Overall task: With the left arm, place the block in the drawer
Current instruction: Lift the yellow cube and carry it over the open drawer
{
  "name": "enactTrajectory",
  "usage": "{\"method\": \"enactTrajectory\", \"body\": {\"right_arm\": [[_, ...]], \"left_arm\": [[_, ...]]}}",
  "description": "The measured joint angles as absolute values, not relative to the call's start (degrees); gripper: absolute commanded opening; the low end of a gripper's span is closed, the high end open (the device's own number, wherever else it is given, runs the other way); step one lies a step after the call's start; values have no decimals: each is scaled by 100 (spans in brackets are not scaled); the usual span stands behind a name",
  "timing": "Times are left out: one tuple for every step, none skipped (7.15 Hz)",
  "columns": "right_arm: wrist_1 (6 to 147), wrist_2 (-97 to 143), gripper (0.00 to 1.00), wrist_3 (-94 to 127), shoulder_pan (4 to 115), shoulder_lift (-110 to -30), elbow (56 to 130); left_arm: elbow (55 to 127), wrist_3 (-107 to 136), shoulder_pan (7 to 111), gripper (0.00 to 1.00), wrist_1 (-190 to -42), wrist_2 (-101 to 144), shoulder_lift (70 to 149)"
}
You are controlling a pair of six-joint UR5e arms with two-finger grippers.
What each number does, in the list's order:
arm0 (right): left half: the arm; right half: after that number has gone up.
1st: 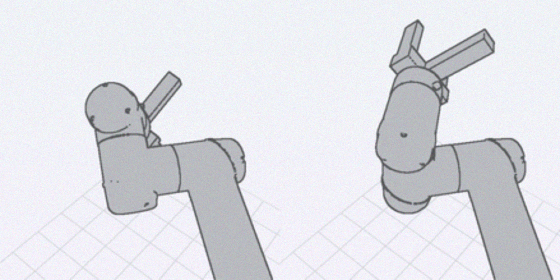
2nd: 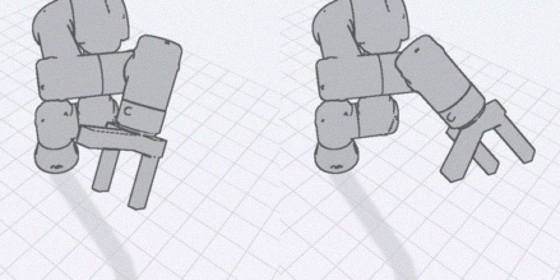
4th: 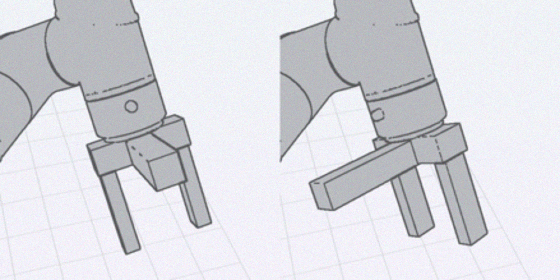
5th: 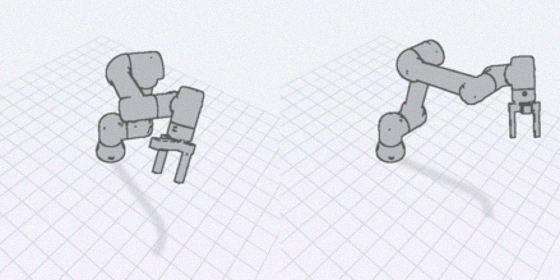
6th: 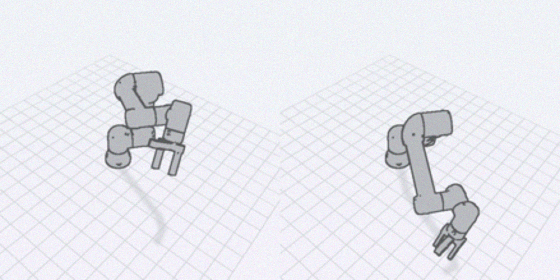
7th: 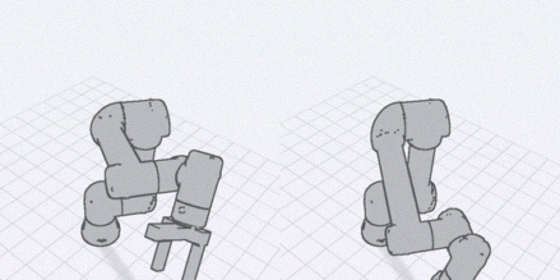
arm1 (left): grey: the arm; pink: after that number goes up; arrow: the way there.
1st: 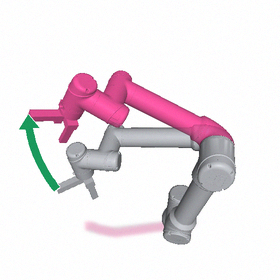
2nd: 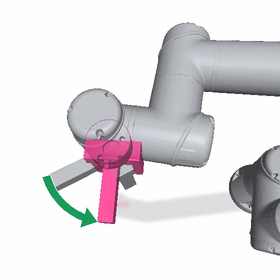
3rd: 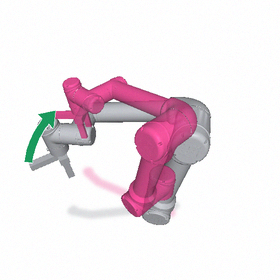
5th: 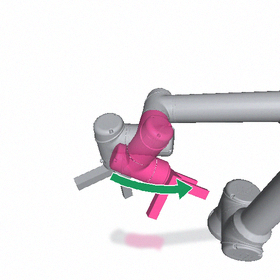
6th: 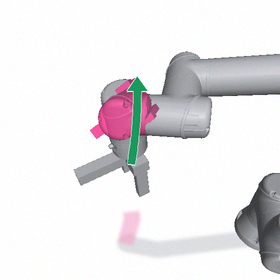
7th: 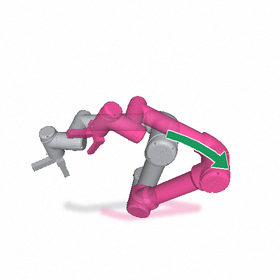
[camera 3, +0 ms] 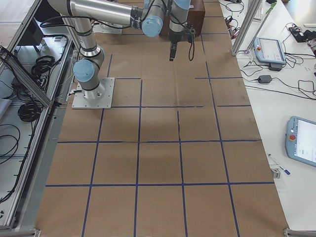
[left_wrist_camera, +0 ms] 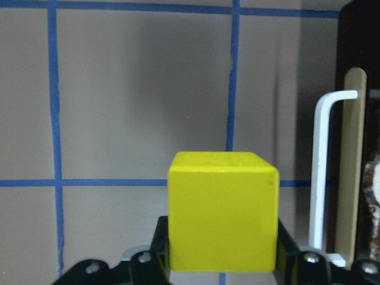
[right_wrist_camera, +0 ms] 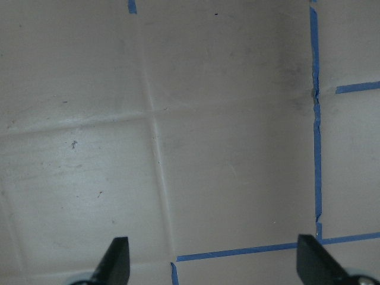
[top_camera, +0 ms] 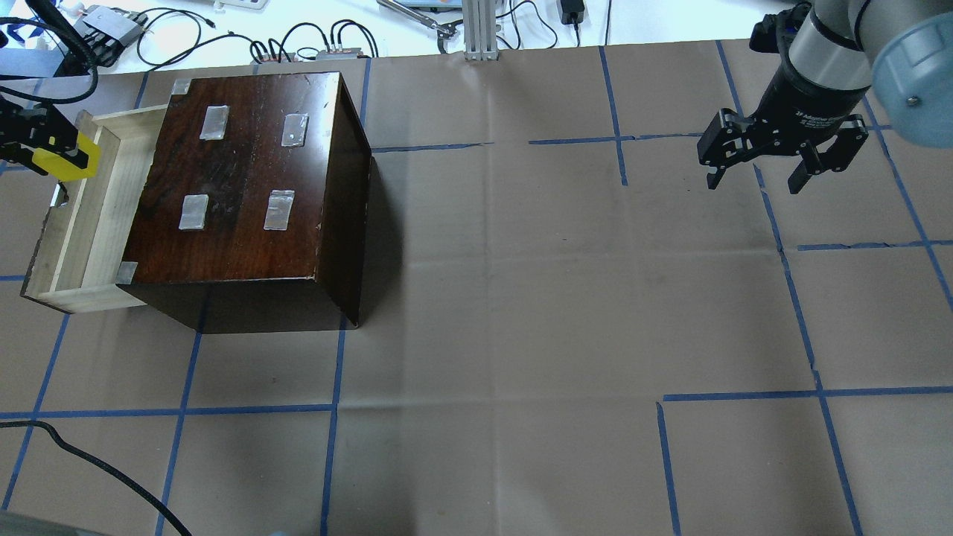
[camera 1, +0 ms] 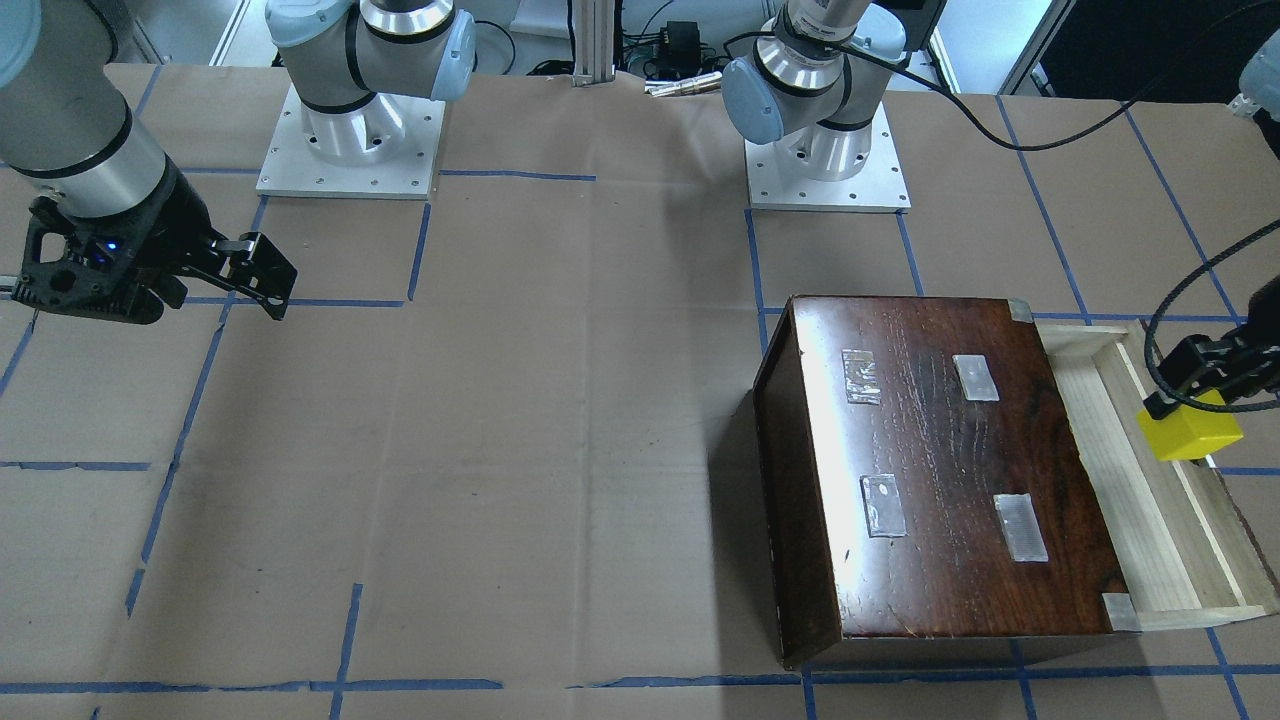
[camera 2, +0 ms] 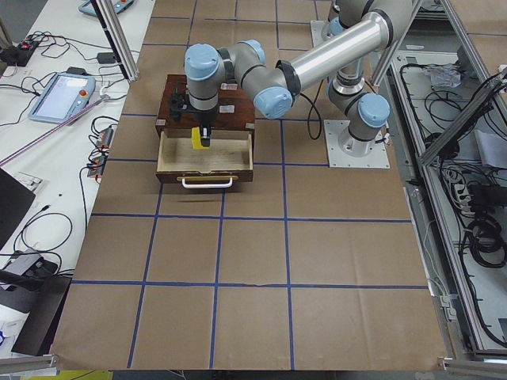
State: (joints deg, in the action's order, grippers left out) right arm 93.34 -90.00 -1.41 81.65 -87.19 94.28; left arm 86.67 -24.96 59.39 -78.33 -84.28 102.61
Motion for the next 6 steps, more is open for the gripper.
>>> {"method": "enactTrajectory", "body": {"right_arm": [[9334, -9000, 100, -141, 8165, -8719, 9427], [9334, -9000, 100, -141, 8165, -8719, 9426], [9334, -9000, 100, -141, 8165, -8719, 9428], [9334, -9000, 100, -141, 8165, -8719, 9428], [9334, -9000, 100, -141, 8165, -8719, 9427], [9334, -9000, 100, -141, 8165, -8719, 9427]], "left_arm": [[8865, -2393, 6020, 20, -7757, -8429, 10186], [9025, -2355, 6052, 20, -7651, -8429, 10199], [9148, -2352, 6064, 20, -7535, -8429, 10246], [9228, -2356, 6064, 20, -7409, -8431, 10284], [9268, -2357, 6063, 21, -7328, -8437, 10306], [9303, -2356, 6060, 29, -7294, -8440, 10316]]}}
